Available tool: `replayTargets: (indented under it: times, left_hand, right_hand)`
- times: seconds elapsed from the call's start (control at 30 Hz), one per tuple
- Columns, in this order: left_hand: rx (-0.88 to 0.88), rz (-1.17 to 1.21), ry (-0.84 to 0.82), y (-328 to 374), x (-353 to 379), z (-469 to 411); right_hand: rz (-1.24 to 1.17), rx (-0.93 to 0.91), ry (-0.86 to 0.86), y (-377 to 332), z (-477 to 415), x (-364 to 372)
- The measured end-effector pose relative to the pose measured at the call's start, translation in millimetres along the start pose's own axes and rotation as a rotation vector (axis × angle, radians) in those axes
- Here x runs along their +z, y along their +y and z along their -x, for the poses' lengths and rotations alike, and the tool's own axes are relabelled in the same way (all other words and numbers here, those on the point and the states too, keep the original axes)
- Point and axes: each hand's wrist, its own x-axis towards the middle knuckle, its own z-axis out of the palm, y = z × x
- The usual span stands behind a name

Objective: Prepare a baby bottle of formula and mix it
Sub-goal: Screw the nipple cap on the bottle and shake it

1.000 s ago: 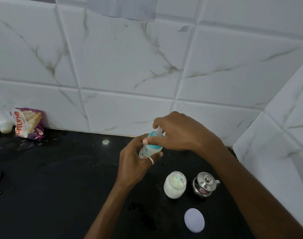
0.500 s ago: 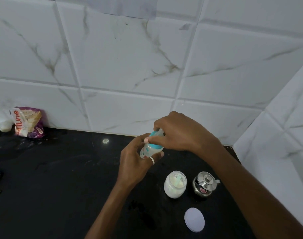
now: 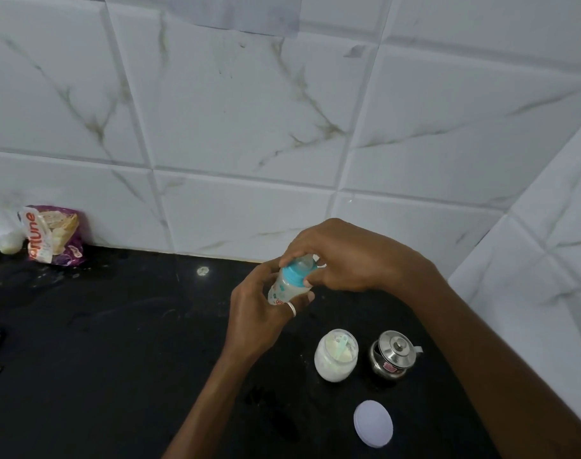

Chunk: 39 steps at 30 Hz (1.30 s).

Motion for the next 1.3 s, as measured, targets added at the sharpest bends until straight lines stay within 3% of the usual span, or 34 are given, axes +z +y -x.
replayTargets:
  times: [0.27, 0.67, 0.87, 1.3]
  left_hand:
    - [-0.008, 0.010, 0.002, -3, 0, 2]
    - [0.011, 0.051, -0.106, -1, -10, -3]
    - [0.018, 0.041, -0.138, -4, -6, 0]
    - [0.155, -0.120, 0.152, -8, 18, 14]
  right_hand:
    - [0.113, 0.135, 0.149, -3, -4, 19]
    - [-0.064, -0.045, 0.001, 5, 0, 6]
    - [-0.083, 0.007, 0.063, 9, 2, 15]
    - [-0.060, 0.282, 0.438, -21, 6, 56]
